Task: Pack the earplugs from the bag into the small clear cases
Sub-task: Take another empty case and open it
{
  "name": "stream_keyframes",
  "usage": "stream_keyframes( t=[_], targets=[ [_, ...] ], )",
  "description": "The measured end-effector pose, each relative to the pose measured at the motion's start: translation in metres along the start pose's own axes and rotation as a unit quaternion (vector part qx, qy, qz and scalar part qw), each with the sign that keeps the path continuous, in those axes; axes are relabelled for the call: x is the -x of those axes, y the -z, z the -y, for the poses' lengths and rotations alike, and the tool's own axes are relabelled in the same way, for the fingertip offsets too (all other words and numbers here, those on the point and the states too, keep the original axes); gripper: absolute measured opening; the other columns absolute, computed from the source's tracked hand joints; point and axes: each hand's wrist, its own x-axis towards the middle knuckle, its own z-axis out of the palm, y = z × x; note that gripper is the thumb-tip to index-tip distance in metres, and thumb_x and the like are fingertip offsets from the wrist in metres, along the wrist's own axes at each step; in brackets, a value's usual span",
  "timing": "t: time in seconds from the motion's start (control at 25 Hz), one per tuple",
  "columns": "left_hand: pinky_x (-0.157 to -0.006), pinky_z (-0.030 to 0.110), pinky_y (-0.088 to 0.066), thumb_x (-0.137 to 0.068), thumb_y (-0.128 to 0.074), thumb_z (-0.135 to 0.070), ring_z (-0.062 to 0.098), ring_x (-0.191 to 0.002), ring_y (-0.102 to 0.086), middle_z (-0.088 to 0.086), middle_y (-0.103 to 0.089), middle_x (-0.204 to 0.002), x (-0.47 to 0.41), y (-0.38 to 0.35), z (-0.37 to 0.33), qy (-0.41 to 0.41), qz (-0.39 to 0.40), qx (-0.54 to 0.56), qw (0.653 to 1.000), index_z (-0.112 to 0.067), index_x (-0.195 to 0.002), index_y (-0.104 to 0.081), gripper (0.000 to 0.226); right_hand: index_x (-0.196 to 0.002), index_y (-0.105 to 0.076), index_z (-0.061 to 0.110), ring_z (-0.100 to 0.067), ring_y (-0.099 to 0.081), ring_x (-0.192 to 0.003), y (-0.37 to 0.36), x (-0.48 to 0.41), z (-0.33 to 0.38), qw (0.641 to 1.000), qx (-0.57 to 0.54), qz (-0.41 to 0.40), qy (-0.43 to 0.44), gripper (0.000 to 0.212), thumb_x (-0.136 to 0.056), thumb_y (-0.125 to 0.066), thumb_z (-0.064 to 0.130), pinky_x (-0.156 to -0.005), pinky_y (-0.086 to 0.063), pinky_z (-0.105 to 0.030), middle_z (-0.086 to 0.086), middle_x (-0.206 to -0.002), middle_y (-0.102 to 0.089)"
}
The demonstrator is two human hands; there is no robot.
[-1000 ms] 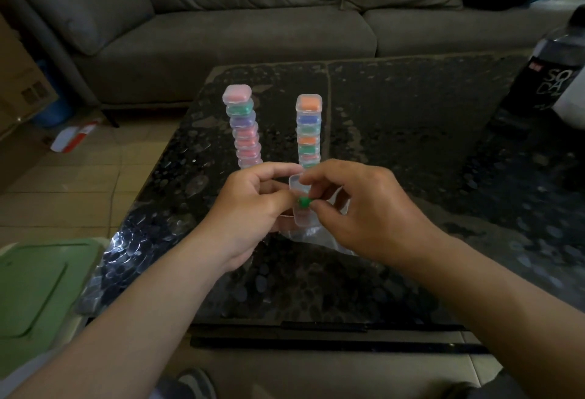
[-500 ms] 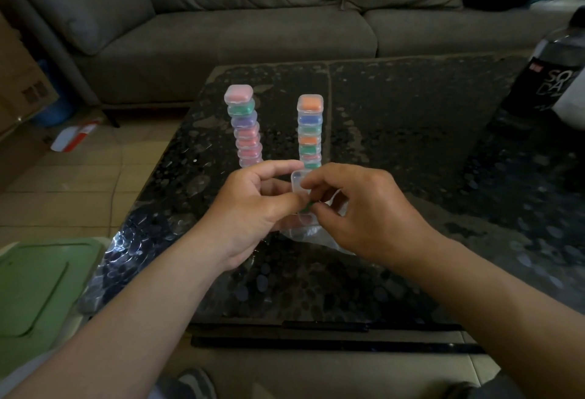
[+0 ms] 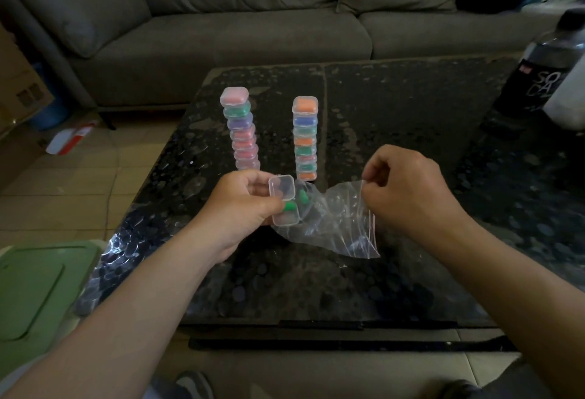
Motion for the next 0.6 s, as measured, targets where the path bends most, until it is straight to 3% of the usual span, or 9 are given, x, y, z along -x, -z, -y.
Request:
stream_keyframes(
  t=[0.2, 0.32, 0.44, 0.6],
  targets=[
    [-0.089, 0.047, -0.062, -0.081, -0.079, 0.007, 0.027, -0.1, -0.075, 0.013, -0.076, -0.105, -0.002, -0.004, 0.004, 0.044, 0.043, -0.043, 0.997, -0.008, -0.103, -0.072, 0.028, -0.076, -0.069, 0.022, -0.009, -0.069, -0.072, -0.003, -0.001, -0.005, 0.992, -0.006, 0.085, -0.09, 0.017, -0.084, -0.075, 0.009, -0.057, -0.054, -0.023, 0.004, -0.079, -0.069],
    [-0.082, 0.041, -0.064, -0.082, -0.077, 0.008, 0.027, -0.098, -0.076, 0.015, -0.076, -0.106, 0.0, -0.005, 0.004, 0.059, 0.061, -0.029, 0.996, -0.006, -0.106, -0.07, 0.028, -0.074, -0.076, 0.019, -0.009, -0.072, -0.069, -0.012, -0.002, -0.004, 0.977, -0.062, 0.175, -0.108, 0.015, -0.089, -0.074, 0.02, -0.061, -0.06, -0.026, 0.002, -0.074, -0.074],
    [-0.07, 0.032, -0.06, -0.083, -0.076, 0.009, 0.023, -0.09, -0.077, 0.013, -0.076, -0.105, 0.003, -0.006, 0.003, 0.086, 0.083, -0.013, 0.993, -0.007, -0.114, -0.067, 0.035, -0.08, -0.078, 0.016, -0.013, -0.075, -0.073, -0.026, -0.003, -0.003, 0.959, -0.111, 0.237, -0.107, 0.017, -0.088, -0.075, 0.03, -0.073, -0.064, -0.036, -0.001, -0.077, -0.077],
    [-0.068, 0.032, -0.061, -0.084, -0.073, 0.011, 0.026, -0.093, -0.077, 0.016, -0.072, -0.114, 0.005, -0.006, 0.001, 0.112, 0.099, -0.006, 0.989, -0.016, -0.131, -0.055, 0.057, -0.082, -0.076, 0.016, -0.014, -0.075, -0.067, -0.038, -0.004, 0.002, 0.955, -0.116, 0.259, -0.084, 0.016, -0.091, -0.073, 0.029, -0.064, -0.061, -0.032, -0.004, -0.075, -0.076]
  ],
)
